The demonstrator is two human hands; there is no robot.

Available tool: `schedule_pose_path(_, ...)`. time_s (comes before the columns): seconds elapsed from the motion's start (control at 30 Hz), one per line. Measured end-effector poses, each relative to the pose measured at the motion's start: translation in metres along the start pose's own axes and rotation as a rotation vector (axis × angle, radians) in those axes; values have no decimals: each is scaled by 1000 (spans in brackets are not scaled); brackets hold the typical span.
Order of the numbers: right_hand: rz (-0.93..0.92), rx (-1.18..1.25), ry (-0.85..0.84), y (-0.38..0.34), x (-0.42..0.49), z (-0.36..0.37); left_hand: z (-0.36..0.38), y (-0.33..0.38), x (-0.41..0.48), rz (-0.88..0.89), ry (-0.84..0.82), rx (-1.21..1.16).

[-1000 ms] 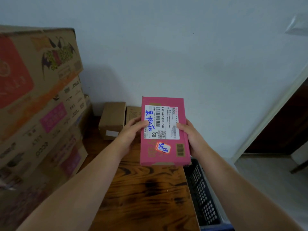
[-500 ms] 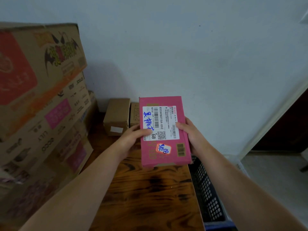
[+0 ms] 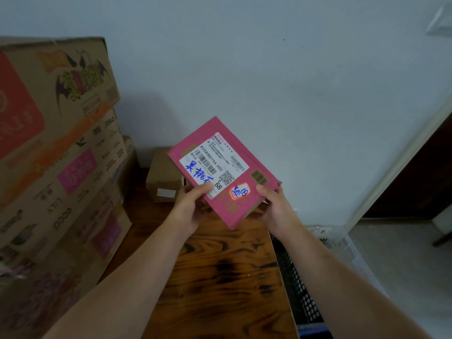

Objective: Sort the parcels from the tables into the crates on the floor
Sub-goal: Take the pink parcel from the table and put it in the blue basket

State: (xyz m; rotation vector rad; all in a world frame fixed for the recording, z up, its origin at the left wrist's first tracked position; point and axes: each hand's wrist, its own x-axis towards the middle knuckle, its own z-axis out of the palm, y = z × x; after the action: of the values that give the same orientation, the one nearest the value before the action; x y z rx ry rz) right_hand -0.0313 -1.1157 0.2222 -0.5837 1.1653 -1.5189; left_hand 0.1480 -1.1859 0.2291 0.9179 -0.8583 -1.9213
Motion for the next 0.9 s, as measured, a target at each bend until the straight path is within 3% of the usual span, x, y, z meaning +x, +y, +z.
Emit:
schedule_pose_path(0.2, -27, -104, -11, 1, -5, -18, -17, 19, 4, 98, 117, -14)
schedule_pose_path(0.33, -14, -100, 19, 5, -7, -34, -25, 25, 5, 145, 55, 155)
schedule_pose_path(0.6, -88, 83, 242, 15, -26, -56, -21, -6, 14, 1, -101, 343)
schedule_pose_path(0.9, -93, 143, 537, 44, -87, -103, 13, -65, 26, -191, -190, 374)
